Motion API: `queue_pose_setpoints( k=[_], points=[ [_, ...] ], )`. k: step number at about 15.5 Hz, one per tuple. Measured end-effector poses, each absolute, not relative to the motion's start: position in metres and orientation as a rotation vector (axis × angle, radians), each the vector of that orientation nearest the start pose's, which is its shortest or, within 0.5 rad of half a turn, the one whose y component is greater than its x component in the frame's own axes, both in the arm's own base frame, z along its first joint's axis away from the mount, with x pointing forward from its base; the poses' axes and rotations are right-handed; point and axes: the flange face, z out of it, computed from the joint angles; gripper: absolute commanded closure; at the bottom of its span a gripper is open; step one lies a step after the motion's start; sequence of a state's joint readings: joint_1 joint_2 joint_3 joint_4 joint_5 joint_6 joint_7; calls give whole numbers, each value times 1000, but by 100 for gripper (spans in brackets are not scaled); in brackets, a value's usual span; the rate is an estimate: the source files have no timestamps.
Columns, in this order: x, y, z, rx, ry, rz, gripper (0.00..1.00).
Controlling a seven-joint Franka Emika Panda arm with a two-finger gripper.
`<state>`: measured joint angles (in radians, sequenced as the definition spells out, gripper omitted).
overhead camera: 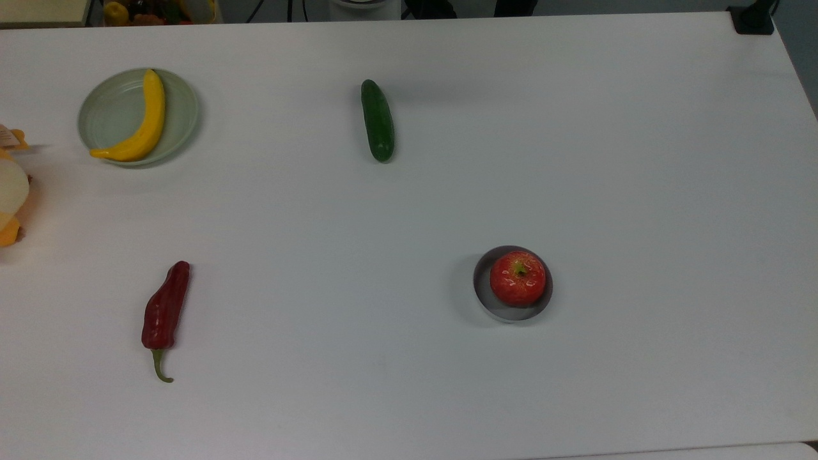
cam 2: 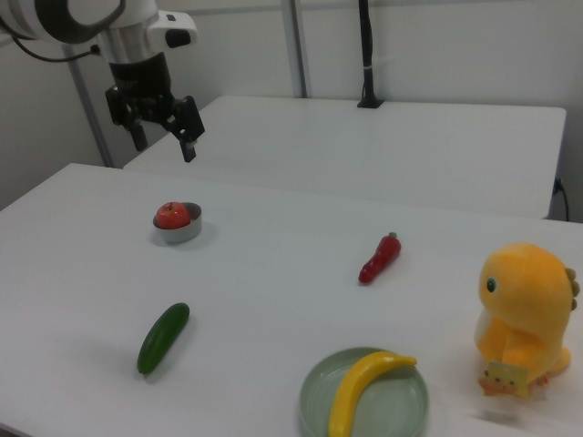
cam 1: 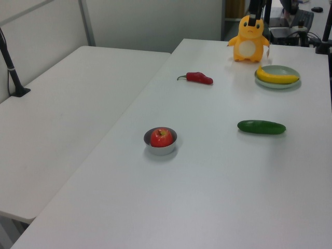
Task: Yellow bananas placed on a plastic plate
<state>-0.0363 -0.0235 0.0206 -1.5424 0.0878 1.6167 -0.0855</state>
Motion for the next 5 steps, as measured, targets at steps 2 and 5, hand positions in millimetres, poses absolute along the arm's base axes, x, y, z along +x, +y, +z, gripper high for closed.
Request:
queue_pose_setpoints(
  k=[2,5],
  points=[
    [556,-3,650,-3057,-166,-165,0],
    [558,-5,649,-3057,-182,-167,0]
  ],
)
